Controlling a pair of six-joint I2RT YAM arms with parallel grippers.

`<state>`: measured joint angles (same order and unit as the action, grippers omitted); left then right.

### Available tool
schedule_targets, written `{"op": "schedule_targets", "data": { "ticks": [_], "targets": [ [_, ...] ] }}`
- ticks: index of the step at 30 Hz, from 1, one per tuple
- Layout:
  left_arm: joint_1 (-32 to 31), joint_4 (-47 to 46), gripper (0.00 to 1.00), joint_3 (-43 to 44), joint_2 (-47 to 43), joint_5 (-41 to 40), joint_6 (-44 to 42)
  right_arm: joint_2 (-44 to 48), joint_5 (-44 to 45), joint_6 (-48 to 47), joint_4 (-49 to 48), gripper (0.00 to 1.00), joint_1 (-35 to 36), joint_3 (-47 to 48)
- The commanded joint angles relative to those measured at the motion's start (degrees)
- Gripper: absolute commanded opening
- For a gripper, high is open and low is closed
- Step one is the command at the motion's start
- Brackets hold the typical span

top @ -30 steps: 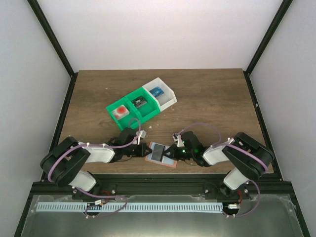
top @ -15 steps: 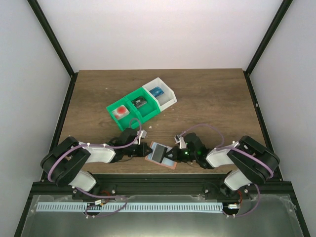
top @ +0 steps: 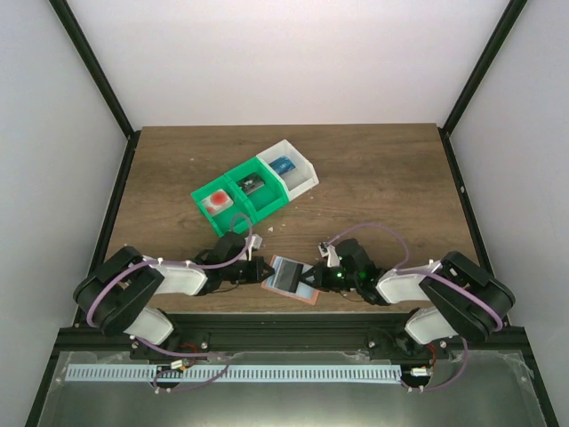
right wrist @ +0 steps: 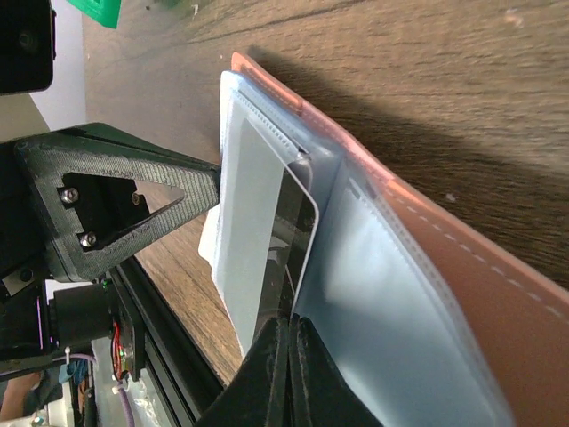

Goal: Take the credit cards out of the card holder

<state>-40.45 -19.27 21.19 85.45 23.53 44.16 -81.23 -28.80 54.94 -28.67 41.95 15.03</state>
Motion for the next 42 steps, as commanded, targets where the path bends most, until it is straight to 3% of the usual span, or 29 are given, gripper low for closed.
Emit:
{"op": "schedule_targets", "data": {
  "ticks": [1,8,15,20,29,34,42],
  "targets": [
    [0.20,6.09,0.00,-2.85,2.08,-5.20,1.21,1.85,1.36,-0.63,1.00,0.01,-1.50,-0.98],
    [0.22,5.47,0.00,-3.10,-0.24,-5.02,2.37,5.43,2.03,-1.94,4.30,0.00,-2.66,-1.50],
    [0.20,7.14,0.06,-0.78,-6.22,-6.38,0.91,6.86,1.55,-1.59,4.56,0.01,-2.71,-1.86],
    [-0.15,7.16,0.10,1.03,-6.19,-3.57,0.91,5.60,-1.12,0.53,1.08,0.16,-2.67,-1.14],
    [-5.96,6.08,0.16,4.23,-4.48,-6.40,0.76,1.30,1.35,2.09,1.82,0.20,-0.74,2.46],
    [-6.14,4.64,0.05,3.63,0.06,-6.87,0.66,-1.82,3.22,2.00,-0.42,0.22,-0.73,2.11],
    [-6.16,-3.34,0.00,-2.02,5.56,-4.48,4.12,-5.59,3.09,1.86,-5.05,0.25,-0.13,1.59]
  ]
}}
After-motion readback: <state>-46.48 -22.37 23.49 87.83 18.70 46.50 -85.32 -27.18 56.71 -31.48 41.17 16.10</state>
